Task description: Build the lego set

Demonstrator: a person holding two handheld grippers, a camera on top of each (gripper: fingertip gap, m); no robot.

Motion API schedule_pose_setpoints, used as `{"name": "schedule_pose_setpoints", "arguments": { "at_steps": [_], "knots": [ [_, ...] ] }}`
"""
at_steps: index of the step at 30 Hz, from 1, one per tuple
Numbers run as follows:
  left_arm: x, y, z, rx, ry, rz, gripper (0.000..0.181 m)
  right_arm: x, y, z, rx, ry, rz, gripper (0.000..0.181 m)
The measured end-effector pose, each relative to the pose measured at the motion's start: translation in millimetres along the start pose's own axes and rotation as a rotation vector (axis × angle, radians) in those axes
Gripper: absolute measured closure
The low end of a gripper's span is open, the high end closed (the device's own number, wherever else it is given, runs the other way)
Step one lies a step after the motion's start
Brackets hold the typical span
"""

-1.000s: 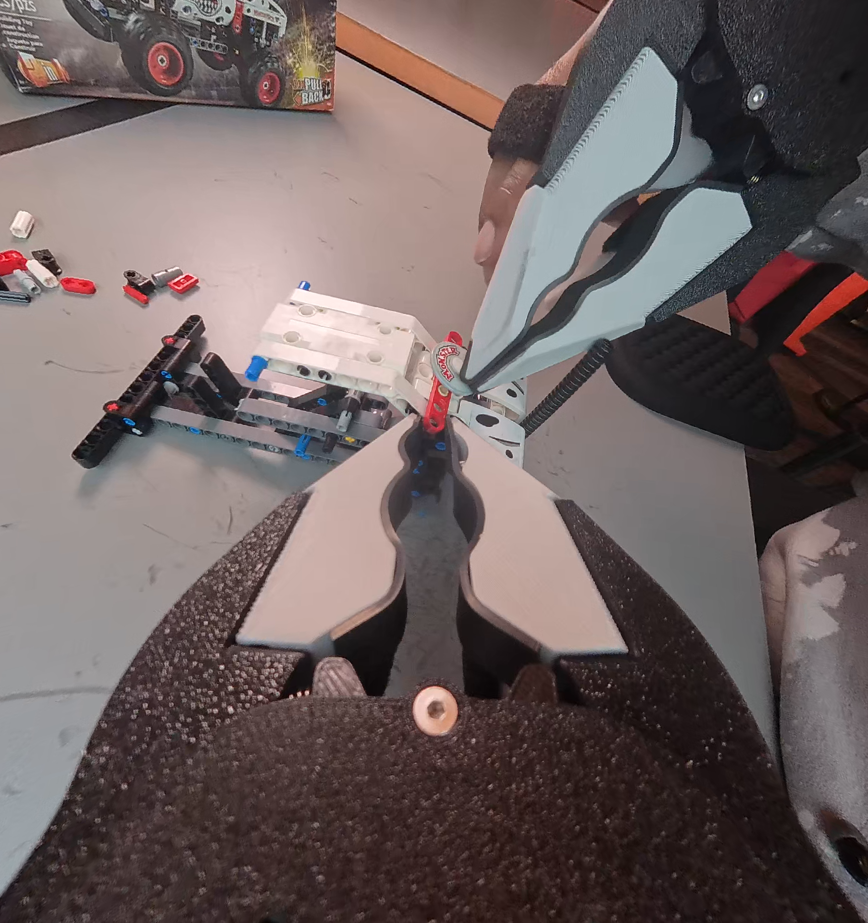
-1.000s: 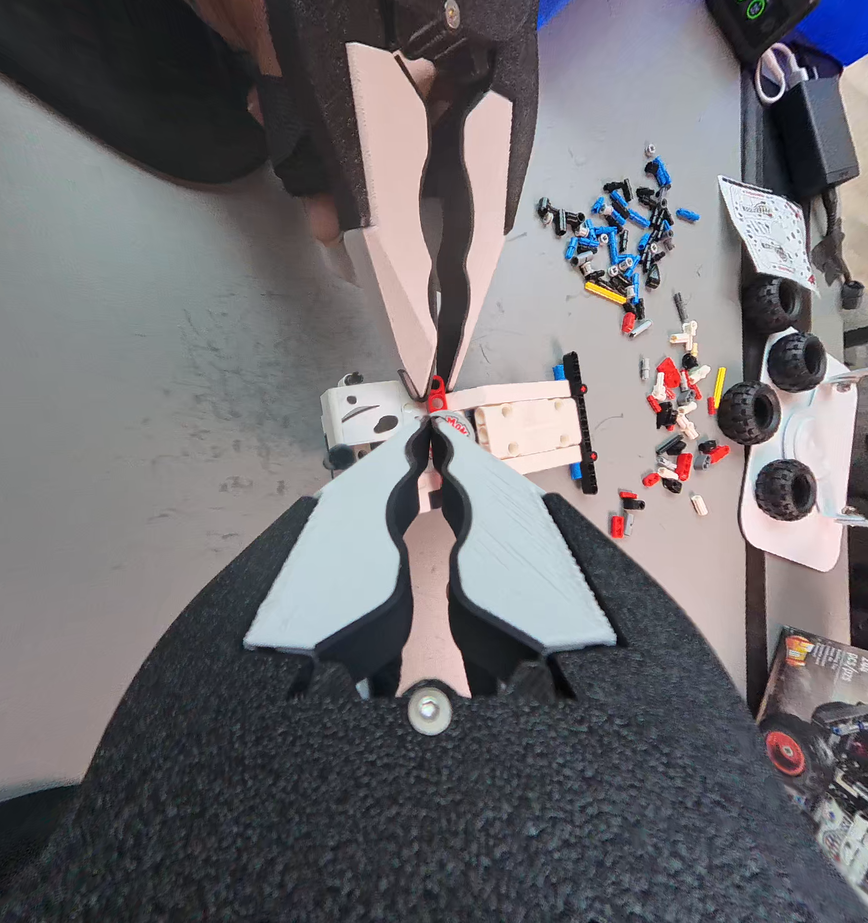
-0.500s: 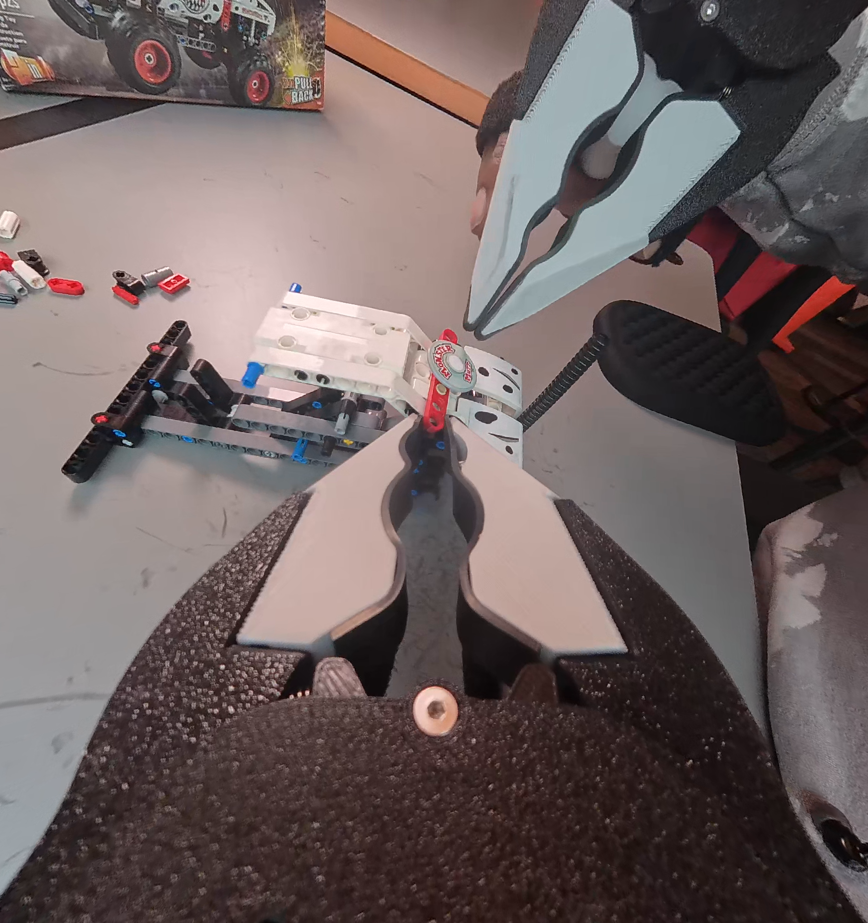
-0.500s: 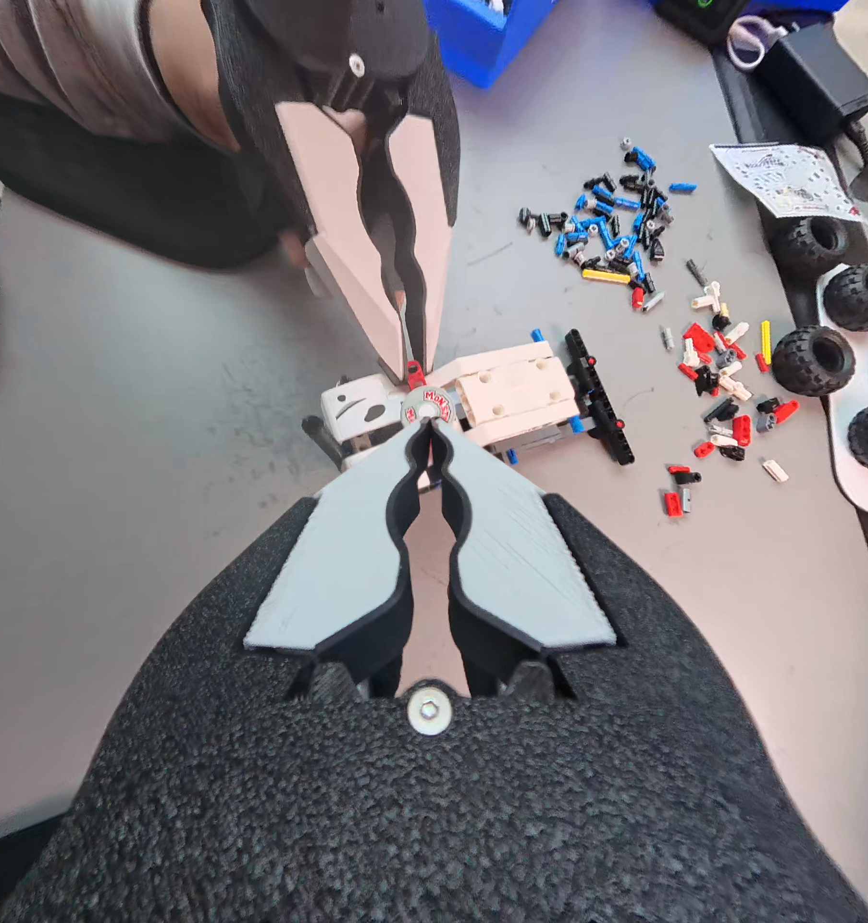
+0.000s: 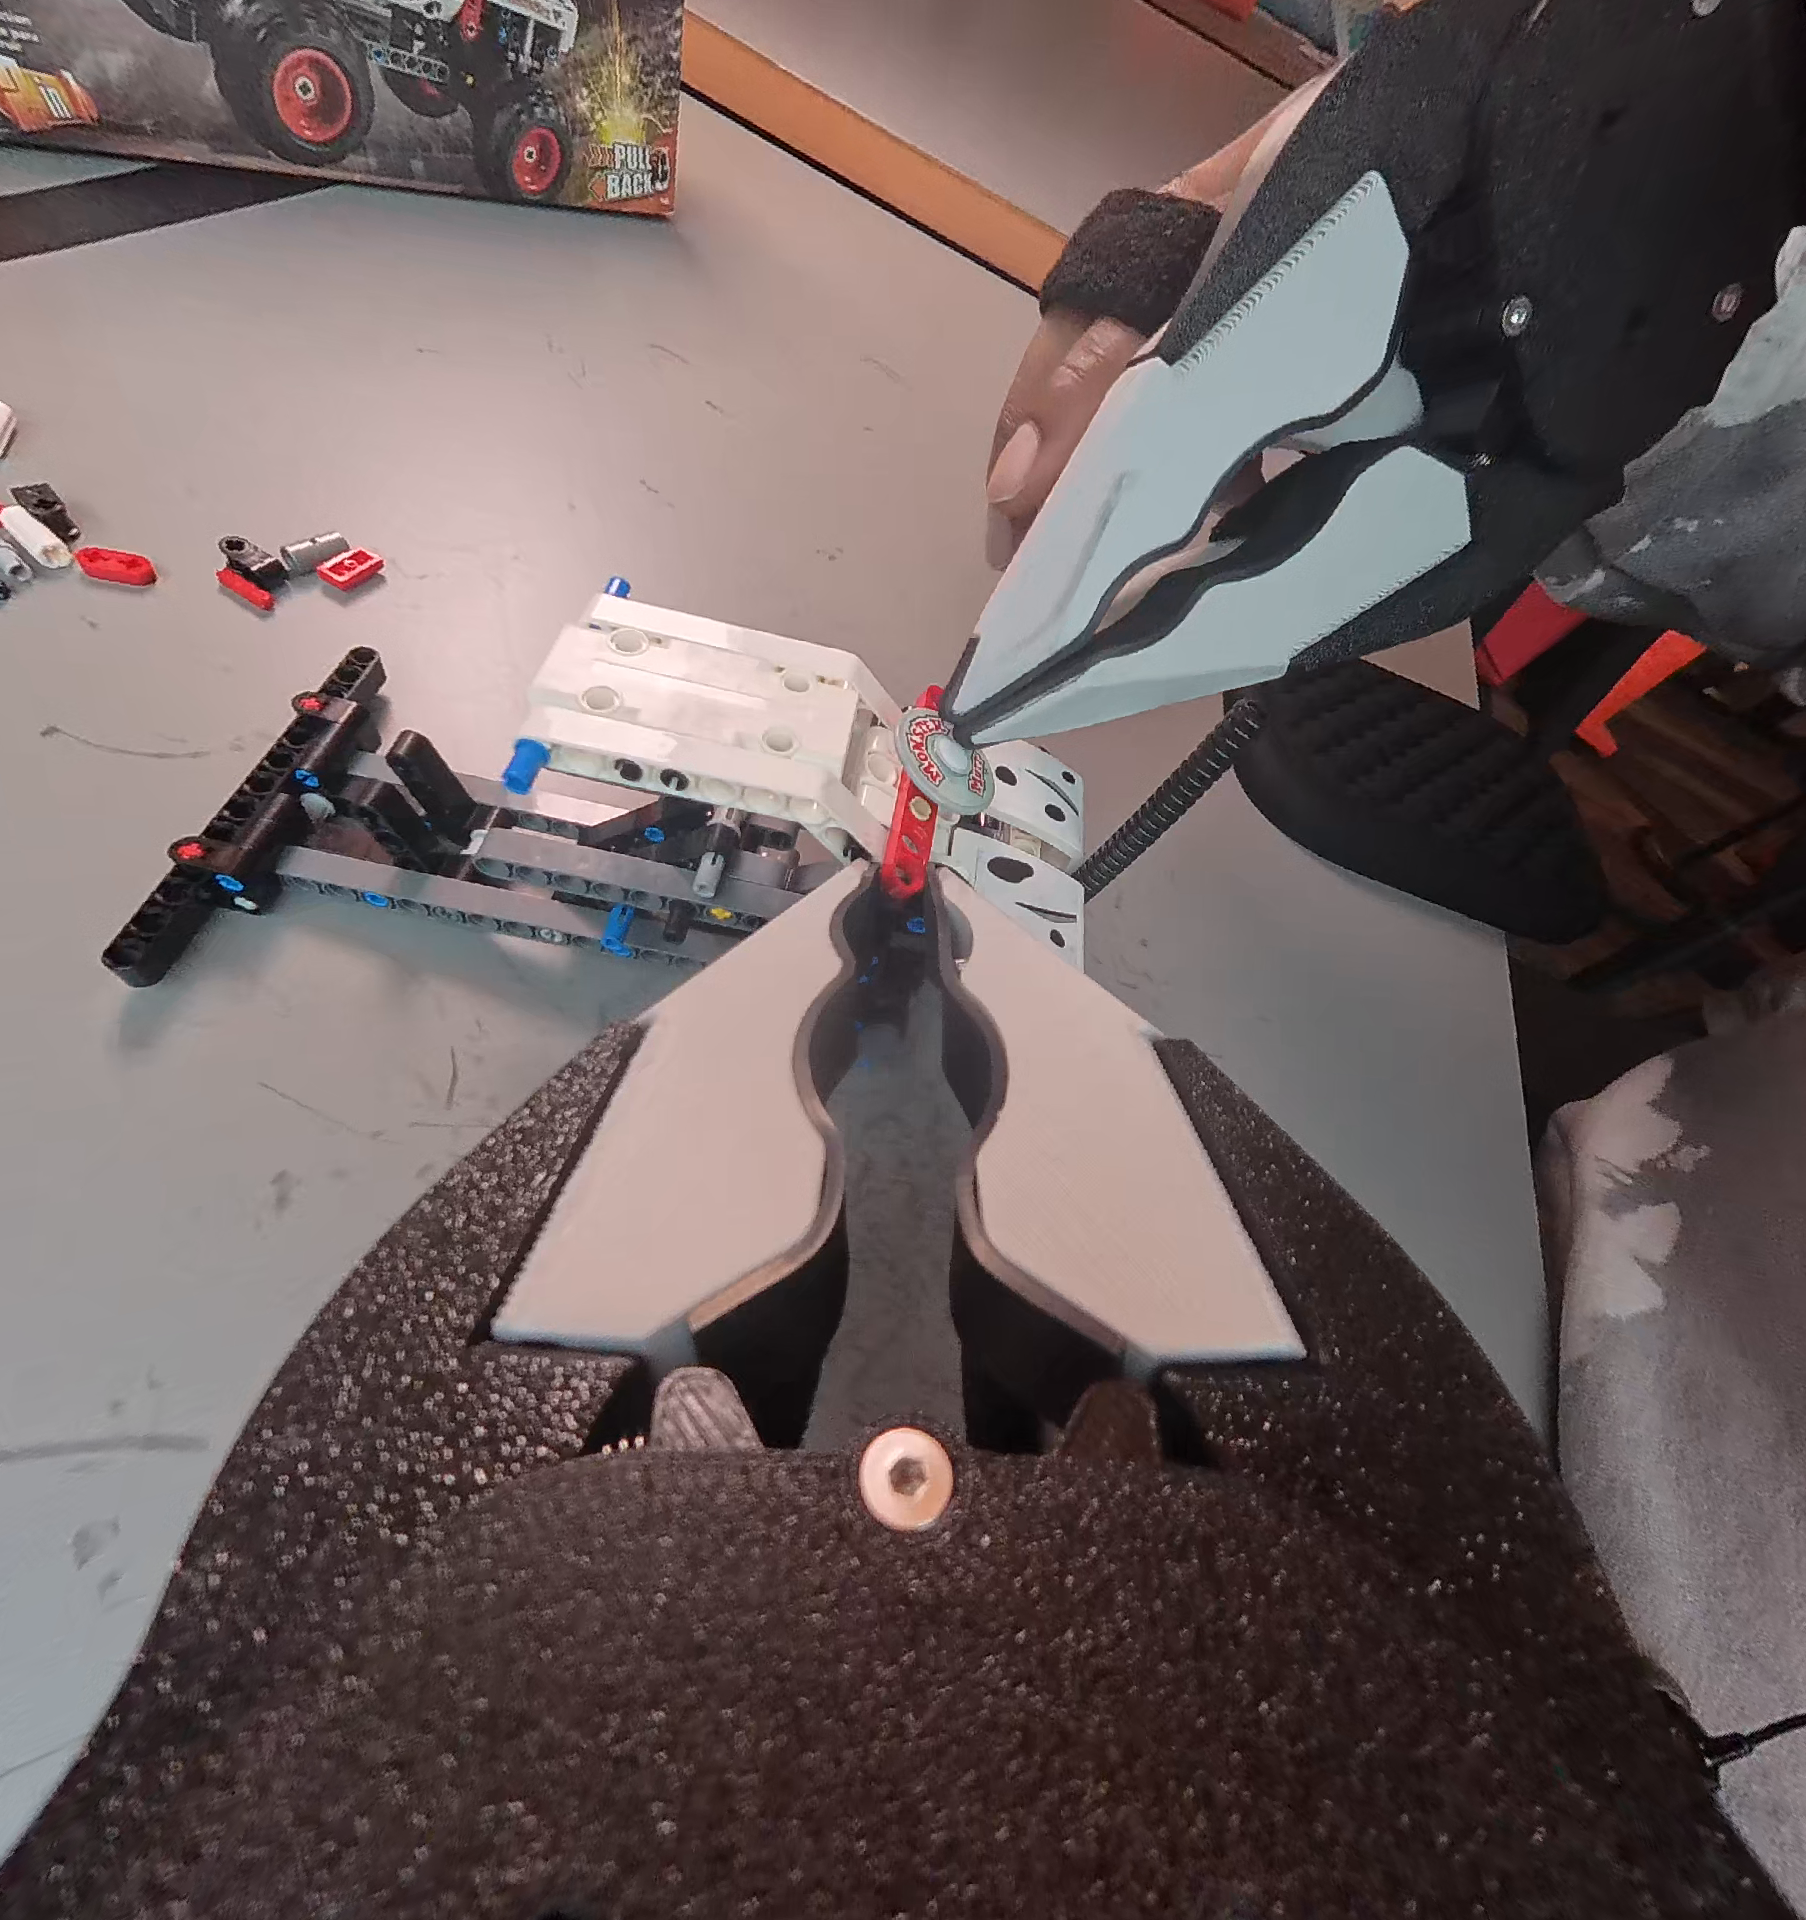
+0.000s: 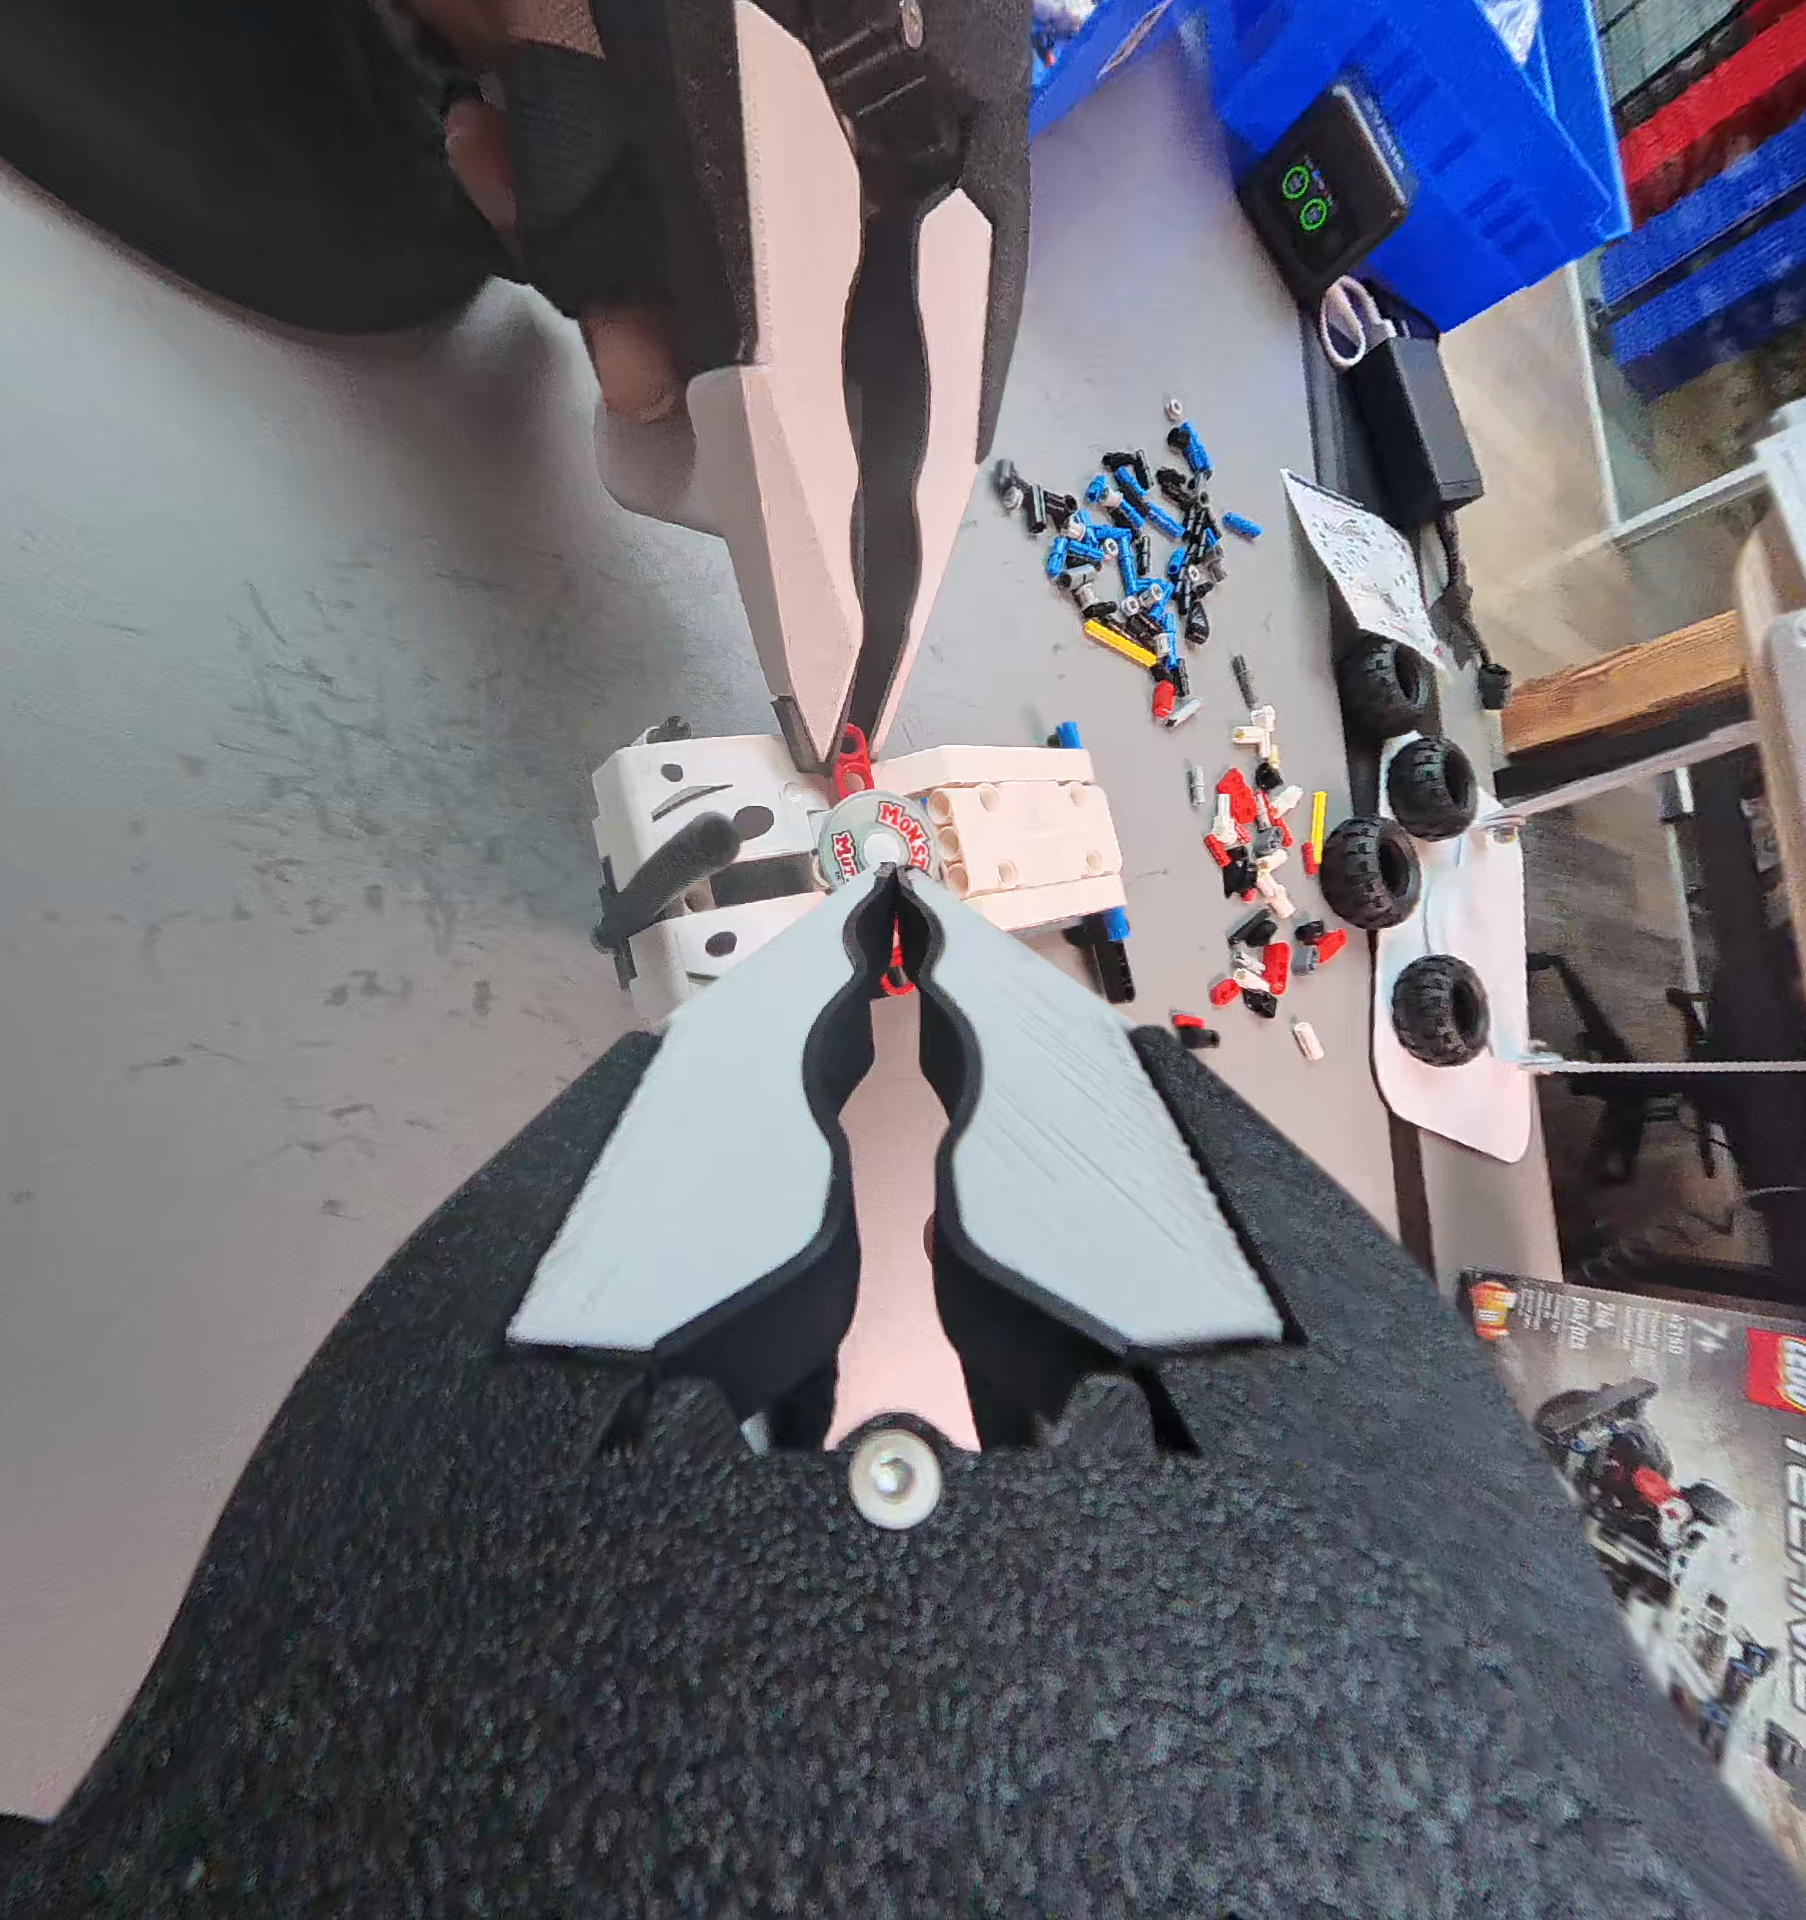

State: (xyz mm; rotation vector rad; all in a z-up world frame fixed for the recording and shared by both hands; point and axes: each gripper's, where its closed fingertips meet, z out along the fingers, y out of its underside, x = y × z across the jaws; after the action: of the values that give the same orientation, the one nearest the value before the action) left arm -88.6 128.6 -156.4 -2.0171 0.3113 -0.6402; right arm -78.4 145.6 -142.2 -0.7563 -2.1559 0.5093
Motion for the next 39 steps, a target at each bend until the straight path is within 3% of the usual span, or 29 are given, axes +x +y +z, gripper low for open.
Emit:
{"name": "schedule_pose_setpoints", "arguments": {
  "at_steps": [7, 11, 16, 22, 26, 33, 39],
  "knots": [
    [1, 0, 0, -0.003, -0.004, 0.008, 0.173, -5, 8, -6, -0.065, -0.065, -0.003, 0.181],
    [1, 0, 0, -0.002, -0.005, 0.015, 0.173, -4, -9, -8, 0.031, -0.11, 0.162, 0.181],
    [1, 1, 0, -0.002, 0.002, 0.0, 0.173, -8, -1, -2, 0.011, -0.168, 0.301, 0.181],
    [3, 1, 1, -0.007, 0.002, 0.014, 0.173, -11, 3, -5, -0.067, -0.196, 0.196, 0.181],
    [3, 1, 1, -0.008, 0.0, 0.017, 0.173, -9, -12, -5, 0.013, -0.227, 0.276, 0.181],
    [3, 1, 1, -0.007, 0.003, 0.016, 0.173, -5, -2, -4, -0.068, -0.184, 0.202, 0.181],
    [3, 1, 1, -0.009, 0.001, 0.018, 0.173, -5, -6, 4, -0.068, -0.192, 0.193, 0.168]
  ]
}}
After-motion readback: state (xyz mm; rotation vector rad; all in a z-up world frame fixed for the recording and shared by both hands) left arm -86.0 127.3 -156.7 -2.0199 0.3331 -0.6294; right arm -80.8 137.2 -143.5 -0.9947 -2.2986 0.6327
